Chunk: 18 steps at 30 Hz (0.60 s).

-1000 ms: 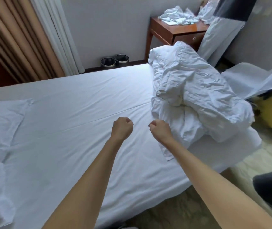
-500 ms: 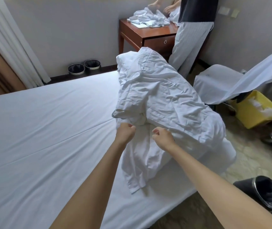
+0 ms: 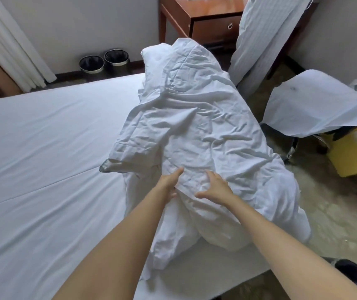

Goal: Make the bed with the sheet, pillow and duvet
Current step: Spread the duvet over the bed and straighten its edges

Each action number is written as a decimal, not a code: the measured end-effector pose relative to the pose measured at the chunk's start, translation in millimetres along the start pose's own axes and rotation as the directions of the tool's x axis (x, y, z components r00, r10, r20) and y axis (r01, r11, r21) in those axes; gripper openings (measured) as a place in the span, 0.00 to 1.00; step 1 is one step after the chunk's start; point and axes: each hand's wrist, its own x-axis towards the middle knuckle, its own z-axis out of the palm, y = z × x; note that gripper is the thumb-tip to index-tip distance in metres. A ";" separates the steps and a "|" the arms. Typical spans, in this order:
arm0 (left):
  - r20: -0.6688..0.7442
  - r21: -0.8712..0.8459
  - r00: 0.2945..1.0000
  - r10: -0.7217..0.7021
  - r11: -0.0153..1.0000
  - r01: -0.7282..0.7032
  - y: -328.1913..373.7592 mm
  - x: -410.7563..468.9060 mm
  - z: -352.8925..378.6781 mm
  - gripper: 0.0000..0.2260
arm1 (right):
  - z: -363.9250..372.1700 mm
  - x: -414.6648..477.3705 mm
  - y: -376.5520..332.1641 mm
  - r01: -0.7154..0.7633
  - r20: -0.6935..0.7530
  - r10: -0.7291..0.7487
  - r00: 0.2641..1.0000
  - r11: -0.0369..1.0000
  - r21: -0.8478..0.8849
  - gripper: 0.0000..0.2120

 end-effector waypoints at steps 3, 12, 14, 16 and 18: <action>-0.150 -0.214 0.989 -0.007 0.977 -0.026 1.1 14.3 19.7 0.24 | -7.4 19.9 11.6 0.080 0.074 -0.078 0.994 0.997 -0.019 0.43; -0.470 -0.181 0.842 0.263 0.906 -0.383 40.1 -14.4 39.9 0.06 | -32.8 34.3 6.2 0.284 0.146 -0.265 0.953 0.951 -0.127 0.58; -0.505 -0.087 0.787 0.354 0.887 -0.454 49.8 -30.7 44.6 0.09 | -33.0 22.8 -8.7 0.337 0.141 -0.317 0.938 0.928 -0.157 0.57; -0.527 -0.029 0.735 0.426 0.855 -0.517 58.1 -47.8 44.9 0.10 | -34.4 15.9 -22.5 0.342 0.040 -0.339 0.940 0.931 -0.128 0.46; -0.539 -0.012 0.707 0.458 0.835 -0.550 63.9 -64.5 41.6 0.11 | -44.2 10.1 -32.9 0.383 -0.116 -0.398 0.910 0.914 -0.135 0.25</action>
